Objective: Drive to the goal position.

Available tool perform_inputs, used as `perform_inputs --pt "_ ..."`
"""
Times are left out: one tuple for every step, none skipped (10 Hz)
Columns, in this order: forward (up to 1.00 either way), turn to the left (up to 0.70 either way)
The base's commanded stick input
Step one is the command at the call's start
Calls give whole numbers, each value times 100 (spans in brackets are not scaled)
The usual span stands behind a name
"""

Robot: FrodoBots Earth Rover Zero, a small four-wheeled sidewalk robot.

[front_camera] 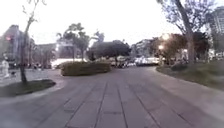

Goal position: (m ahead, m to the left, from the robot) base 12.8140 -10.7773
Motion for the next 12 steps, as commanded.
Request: perform_inputs --pt "70 0" --pt "70 0" --pt "70 0" --pt "70 0" --pt "70 0" --pt "70 0" --pt "70 0" --pt "70 0" --pt "70 0" --pt "70 0" --pt "70 0" --pt "70 0"
